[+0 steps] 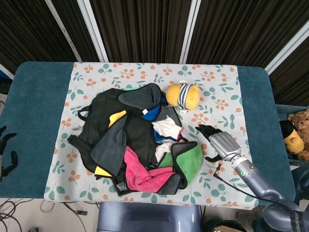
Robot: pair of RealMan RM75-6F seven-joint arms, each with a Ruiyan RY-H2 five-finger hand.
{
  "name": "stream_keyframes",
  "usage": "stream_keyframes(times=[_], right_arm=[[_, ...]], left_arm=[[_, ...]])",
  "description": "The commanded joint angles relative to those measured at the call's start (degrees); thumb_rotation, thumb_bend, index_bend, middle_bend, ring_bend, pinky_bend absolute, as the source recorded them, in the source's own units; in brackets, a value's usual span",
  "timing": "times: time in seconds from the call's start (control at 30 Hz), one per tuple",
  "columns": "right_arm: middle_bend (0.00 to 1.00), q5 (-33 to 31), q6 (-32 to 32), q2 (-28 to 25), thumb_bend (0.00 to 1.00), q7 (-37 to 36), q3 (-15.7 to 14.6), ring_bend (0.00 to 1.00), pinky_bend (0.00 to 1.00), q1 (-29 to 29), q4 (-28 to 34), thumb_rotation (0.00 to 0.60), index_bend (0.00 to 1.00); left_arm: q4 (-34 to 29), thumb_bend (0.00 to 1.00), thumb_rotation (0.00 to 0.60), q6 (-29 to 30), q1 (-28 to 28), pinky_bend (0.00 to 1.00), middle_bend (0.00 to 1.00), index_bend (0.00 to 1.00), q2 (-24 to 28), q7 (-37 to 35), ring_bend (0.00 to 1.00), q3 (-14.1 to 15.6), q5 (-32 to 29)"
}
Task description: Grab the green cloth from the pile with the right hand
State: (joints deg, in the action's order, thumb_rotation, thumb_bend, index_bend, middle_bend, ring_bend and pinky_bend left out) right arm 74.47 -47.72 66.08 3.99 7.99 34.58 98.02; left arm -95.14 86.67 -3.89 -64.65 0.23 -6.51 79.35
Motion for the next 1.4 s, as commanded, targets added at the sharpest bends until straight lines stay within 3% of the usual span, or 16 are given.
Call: stream_keyframes(times=[0.03,0.6,0.87,1.2,1.4], right_arm=[[0.08,-5.2,1.3,4.4,0.26,6.3,0.3,0.10,0.22,2.5,-1.5,0.600,0.00],[0.13,-17.4,0.6,10.9,0.26,19.0,-1.6,0.14,0.22,6.7,-3.1,0.600,0.05],[0.21,-19.7,0.6,11.7,0.26,20.9,-3.1,0.24,0.22,7.5,-3.5,0.600,0.11],[0.47,-19.6,0.7,12.0,0.27,21.1,-4.6,0.50,0.25,7.8,-3.3,0.600,0.20],[0.62,-18.3,-1.6,12.4,0.47,21.4,-5.0,0.65,0.37,7.4,-3.2,0.600,0.44]], left_arm=[[-0.1,0.59,0.600,-0.1,0.0,0.00,0.06,0.22,0.1,-0.1,0.11,0.0,-0.1],[-0.2,0.59,0.600,0.0,0.2,0.00,0.06,0.22,0.3,-0.7,0.11,0.0,-0.1],[-0.2,0.59,0.600,-0.3,0.1,0.00,0.06,0.22,0.4,-0.7,0.11,0.0,-0.3],[-0.5,0.59,0.600,-0.5,0.0,0.00,0.06,0.22,0.5,-0.3,0.11,-0.1,-0.6],[-0.5,0.59,0.600,-0.6,0.0,0.00,0.06,0.22,0.5,-0.4,0.11,0.0,-0.6]])
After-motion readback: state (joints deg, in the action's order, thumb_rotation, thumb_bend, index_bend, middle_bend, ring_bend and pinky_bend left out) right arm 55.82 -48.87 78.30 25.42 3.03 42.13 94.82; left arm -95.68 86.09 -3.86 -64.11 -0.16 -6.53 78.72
